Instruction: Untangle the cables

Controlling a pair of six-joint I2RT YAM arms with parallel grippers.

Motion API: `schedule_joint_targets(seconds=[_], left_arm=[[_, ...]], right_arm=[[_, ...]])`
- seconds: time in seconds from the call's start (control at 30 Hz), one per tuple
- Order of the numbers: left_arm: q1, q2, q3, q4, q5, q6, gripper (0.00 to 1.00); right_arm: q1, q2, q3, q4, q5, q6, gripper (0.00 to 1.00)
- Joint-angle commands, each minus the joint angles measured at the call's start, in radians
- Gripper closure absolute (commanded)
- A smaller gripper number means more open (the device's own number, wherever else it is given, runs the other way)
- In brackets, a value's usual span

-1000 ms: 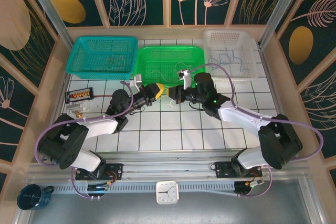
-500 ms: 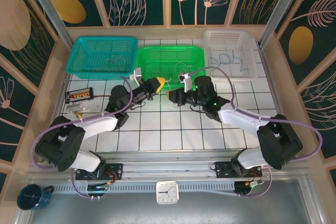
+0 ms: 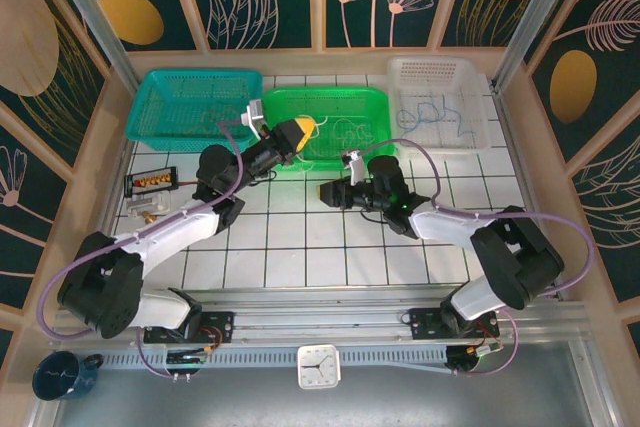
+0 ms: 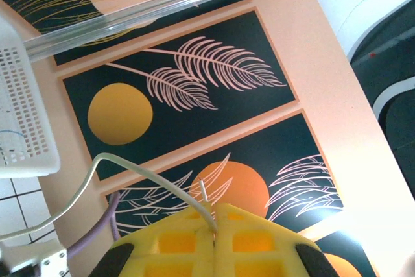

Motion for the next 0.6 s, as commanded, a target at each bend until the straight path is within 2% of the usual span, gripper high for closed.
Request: schedule_joint_targets(seconds=[0.0, 0.2, 0.57], left_arm=[[-0.005, -0.019, 0.045, -0.009, 0.02, 0.021, 1.0], [-0.006, -0.011, 0.077, -0.011, 0.022, 0.016, 1.0], [-0.005, -0.008, 0.134, -0.005, 0.036, -0.007, 1.0]], right_arm=[[0.008, 0.011, -0.002, 0.069, 0.015, 0.011, 0.58], [0.006, 0.021, 0.001, 0.067, 0.068, -0.002, 0.47], [0.004, 0.088, 0.014, 0.129, 0.147, 0.011, 0.44]])
